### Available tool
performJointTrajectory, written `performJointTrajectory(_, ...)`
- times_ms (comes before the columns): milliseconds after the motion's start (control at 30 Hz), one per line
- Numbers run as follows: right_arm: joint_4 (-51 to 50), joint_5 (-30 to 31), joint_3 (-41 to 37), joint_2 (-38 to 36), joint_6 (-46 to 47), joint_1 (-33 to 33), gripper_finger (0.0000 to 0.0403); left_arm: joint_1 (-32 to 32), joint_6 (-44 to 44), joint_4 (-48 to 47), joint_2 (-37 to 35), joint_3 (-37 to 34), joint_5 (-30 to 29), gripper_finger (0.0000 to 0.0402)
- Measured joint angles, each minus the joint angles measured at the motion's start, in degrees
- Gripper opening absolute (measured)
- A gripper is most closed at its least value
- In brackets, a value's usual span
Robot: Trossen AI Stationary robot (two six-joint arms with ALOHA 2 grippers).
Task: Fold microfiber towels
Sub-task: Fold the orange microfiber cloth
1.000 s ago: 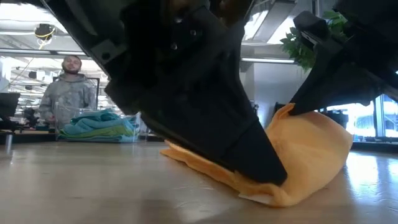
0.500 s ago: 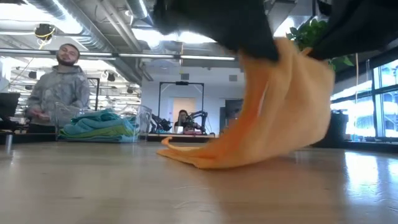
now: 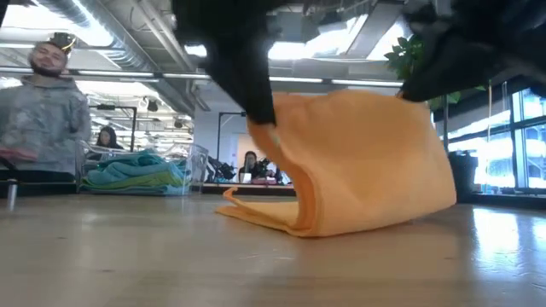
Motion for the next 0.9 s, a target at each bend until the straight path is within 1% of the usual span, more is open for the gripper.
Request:
performJointTrajectory(133, 0.89, -4.31, 0.0, 0.0, -1.65, -5.0, 0.0007, 1.95, -0.52, 0.47, -0.04, -2.96, 2.22, 0.0)
performJointTrajectory(200, 2.0, -8.06, 0.0, 0.0, -2.43, -7.5, 0.0006, 2.56, -1.71, 0.74, -0.02, -4.74, 3.61, 0.0)
performJointTrajectory(300, 3.62, -14.99, -0.02, 0.0, -2.68, -11.17, 0.0012, 2.73, -3.33, 0.85, -0.02, -6.47, 4.01, 0.0)
performJointTrajectory(367, 5.02, -17.49, -0.01, 0.24, -2.92, -13.51, 0.0018, 2.66, -4.33, 1.31, -0.02, -7.4, 4.12, 0.0)
performJointTrajectory(533, 6.55, -18.6, 0.0, 2.33, -6.11, -17.96, 0.0016, 2.71, -6.0, 1.69, -0.02, -9.18, 3.8, 0.0)
performJointTrajectory(633, 7.27, -20.12, 0.0, 3.65, -7.61, -20.2, 0.0009, 2.94, -6.74, 1.63, -0.02, -9.82, 1.86, 0.0)
performJointTrajectory(733, 7.71, -20.34, -0.02, 4.79, -8.56, -21.87, 0.0006, 3.57, -6.8, 1.64, -0.02, -10.37, 0.72, 0.0)
performJointTrajectory(900, 8.23, -20.52, -0.02, 6.56, -9.02, -24.24, 0.0018, 5.44, -6.75, 1.61, -0.02, -11.66, 0.43, 0.0)
